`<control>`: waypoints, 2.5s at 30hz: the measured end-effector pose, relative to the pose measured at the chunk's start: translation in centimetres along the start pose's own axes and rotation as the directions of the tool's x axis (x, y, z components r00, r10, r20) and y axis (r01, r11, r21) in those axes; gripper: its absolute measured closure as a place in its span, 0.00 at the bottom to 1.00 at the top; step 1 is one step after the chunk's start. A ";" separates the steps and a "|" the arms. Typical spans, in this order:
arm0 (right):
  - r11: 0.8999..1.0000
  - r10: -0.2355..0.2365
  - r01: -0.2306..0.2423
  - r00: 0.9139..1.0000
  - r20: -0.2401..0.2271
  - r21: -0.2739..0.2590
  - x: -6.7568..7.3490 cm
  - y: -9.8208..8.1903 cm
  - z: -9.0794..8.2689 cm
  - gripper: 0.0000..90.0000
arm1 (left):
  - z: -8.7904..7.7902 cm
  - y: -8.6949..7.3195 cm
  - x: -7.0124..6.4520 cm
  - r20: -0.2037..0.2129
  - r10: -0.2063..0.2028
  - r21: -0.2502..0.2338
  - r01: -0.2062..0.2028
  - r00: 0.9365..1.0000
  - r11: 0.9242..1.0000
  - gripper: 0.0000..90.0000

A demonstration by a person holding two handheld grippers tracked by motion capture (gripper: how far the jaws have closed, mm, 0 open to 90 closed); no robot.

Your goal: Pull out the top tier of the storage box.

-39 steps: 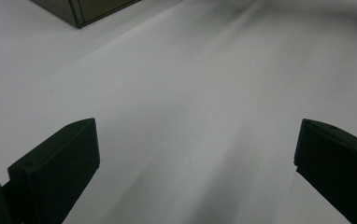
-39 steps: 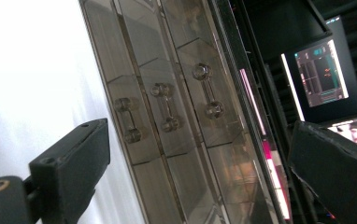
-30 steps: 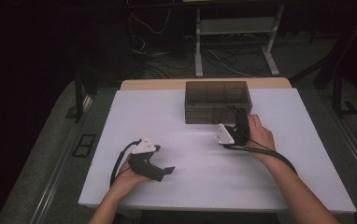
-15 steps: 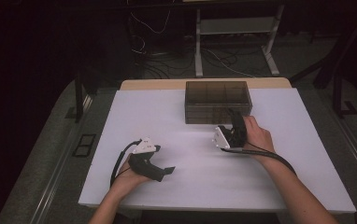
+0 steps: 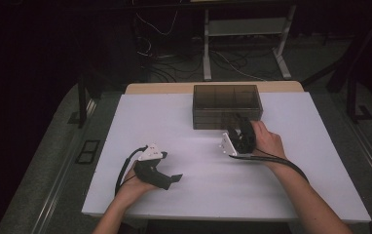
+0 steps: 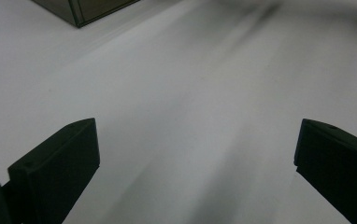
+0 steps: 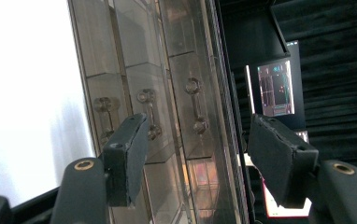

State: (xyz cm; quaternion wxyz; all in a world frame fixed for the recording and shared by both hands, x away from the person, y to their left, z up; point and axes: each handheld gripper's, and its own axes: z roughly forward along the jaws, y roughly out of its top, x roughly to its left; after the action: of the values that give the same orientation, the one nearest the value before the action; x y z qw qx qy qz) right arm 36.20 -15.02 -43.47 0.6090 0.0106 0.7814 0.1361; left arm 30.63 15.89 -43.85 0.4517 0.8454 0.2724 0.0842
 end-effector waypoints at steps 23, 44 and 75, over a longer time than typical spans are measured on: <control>0.998 -0.031 0.030 0.999 0.011 0.056 0.0 0.5 1.7 0.75 | 0.0 0.0 -0.1 0.000 0.002 -0.001 -0.002 1.000 1.000 0.00; 0.996 -0.045 0.044 0.999 0.011 0.079 0.0 0.4 2.3 0.86 | 0.0 0.0 -0.1 0.001 0.003 -0.001 -0.003 1.000 1.000 0.00; 0.994 -0.069 0.068 0.998 0.012 0.087 0.5 0.9 0.8 0.87 | 0.0 0.0 -0.2 0.002 0.002 -0.002 -0.002 1.000 1.000 0.00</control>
State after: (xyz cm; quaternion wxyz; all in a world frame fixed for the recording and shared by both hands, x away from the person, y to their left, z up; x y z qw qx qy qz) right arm 36.69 -13.96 -43.88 0.6182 0.0112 0.7818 0.0810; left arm 30.50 15.75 -43.84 0.4527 0.8453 0.2709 0.0843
